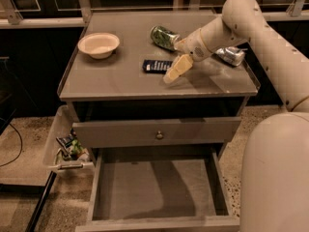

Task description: Place rxbar blueberry into middle drawer

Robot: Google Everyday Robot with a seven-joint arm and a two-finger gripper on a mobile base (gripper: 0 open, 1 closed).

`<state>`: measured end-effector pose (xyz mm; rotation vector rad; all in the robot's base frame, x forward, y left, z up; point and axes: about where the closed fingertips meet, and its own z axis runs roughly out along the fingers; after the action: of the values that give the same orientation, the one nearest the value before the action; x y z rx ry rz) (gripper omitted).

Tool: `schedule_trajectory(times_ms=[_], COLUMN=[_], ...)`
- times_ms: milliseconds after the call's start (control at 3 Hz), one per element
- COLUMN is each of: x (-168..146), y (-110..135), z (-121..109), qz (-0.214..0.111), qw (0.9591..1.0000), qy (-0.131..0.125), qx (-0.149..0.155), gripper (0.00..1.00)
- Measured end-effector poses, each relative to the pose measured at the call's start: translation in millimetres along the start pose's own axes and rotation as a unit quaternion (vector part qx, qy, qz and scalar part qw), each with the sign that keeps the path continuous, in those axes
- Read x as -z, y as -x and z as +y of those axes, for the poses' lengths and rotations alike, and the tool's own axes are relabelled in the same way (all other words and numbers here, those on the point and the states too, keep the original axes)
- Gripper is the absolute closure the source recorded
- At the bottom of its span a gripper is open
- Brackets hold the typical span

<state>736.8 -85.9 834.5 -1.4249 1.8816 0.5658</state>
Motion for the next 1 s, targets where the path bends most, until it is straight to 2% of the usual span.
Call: schedule_trajectory(times_ms=[333,1000], x=[0.0,-0.1], y=[0.0,0.0], z=[0.0,0.0], qz=[0.0,0.0], qw=[1.0,1.0], qy=[0.0,0.0], qx=[0.0,0.0], gripper=[0.18,0.64])
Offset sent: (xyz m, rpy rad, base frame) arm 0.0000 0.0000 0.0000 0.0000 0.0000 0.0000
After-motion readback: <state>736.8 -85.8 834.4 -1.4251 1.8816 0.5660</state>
